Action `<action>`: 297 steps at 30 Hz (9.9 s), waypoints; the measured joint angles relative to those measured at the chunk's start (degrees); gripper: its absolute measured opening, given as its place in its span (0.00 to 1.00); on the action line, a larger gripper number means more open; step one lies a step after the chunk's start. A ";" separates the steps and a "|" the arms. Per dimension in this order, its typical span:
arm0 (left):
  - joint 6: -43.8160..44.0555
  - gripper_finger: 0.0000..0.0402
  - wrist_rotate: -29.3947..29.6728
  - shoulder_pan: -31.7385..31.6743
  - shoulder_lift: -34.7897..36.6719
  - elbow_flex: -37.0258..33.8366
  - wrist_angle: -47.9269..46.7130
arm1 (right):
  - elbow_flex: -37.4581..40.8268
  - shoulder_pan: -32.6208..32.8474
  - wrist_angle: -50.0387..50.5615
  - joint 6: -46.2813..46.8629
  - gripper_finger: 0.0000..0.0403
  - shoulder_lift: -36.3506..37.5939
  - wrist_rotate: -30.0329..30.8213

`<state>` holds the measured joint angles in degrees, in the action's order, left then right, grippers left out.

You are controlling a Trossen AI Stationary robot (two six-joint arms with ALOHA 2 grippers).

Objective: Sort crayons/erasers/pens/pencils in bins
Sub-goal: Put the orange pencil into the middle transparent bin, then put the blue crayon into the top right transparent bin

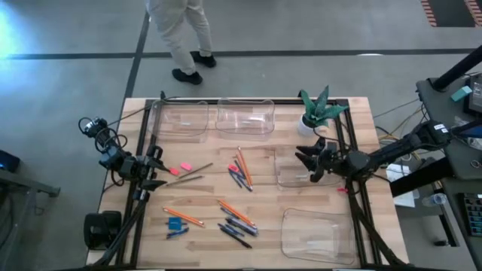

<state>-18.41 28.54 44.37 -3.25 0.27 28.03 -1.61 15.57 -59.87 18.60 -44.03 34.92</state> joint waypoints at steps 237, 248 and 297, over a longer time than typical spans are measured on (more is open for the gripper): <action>-0.01 0.38 0.01 -0.01 0.00 -0.02 -0.02 | -52.66 -10.44 118.48 10.97 0.04 -31.87 -27.53; -0.01 0.38 -0.01 0.01 -0.02 -0.02 0.00 | -51.50 -10.44 112.72 6.15 0.04 -36.99 -27.46; 0.00 0.38 0.01 0.01 -0.02 -0.01 -0.02 | -70.27 -10.62 127.03 17.23 0.32 -42.25 -21.24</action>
<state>-18.40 28.56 44.38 -3.27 0.26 28.01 -71.88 4.95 67.15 35.83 -86.28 13.68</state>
